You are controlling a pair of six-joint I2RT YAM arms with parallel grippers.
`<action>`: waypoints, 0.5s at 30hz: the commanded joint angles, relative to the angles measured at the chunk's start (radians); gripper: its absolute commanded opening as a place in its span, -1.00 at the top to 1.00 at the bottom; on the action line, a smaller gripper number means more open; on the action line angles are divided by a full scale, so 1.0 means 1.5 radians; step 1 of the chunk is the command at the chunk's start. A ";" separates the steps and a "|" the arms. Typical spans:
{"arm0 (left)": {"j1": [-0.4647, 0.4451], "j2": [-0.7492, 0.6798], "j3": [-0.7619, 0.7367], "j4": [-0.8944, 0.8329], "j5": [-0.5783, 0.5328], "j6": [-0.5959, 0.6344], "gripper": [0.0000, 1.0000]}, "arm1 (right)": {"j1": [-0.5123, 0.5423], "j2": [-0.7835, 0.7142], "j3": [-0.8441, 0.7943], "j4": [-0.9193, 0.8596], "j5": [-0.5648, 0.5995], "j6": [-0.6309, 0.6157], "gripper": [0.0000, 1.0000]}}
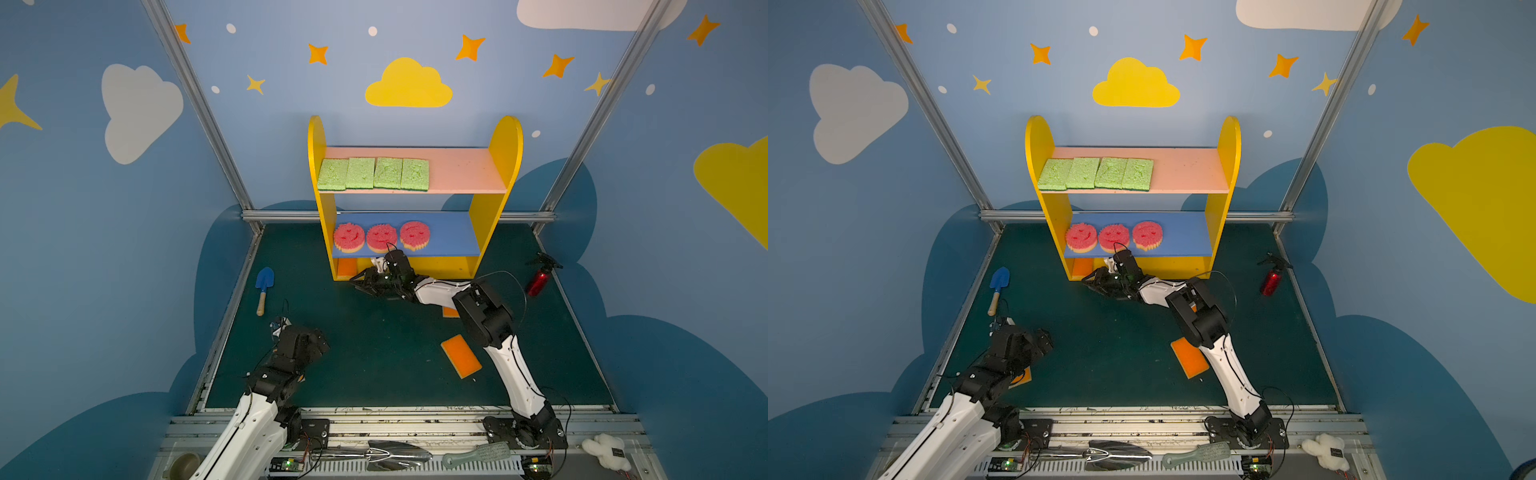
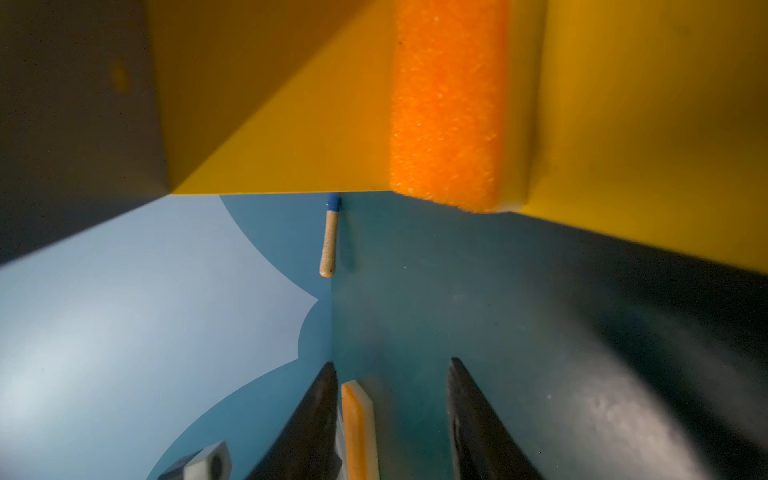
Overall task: Place and organize the cleaning sponges onto the shelf
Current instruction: 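Stand the sponge upright against the base below the blue shelf, open right gripper, then withdraw the right gripper while the left gripper reaches for another orange sponge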
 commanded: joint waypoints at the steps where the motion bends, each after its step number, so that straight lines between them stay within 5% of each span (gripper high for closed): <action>1: 0.003 0.037 0.039 -0.095 -0.077 -0.053 -0.99 | 0.001 -0.048 -0.028 0.026 -0.015 -0.026 0.13; 7: 0.003 0.126 0.050 -0.107 -0.076 -0.095 -0.99 | -0.001 -0.080 -0.074 0.062 -0.029 -0.018 0.13; 15: 0.003 0.140 -0.008 0.033 0.021 -0.069 -0.99 | -0.016 -0.133 -0.145 0.105 -0.039 -0.007 0.12</action>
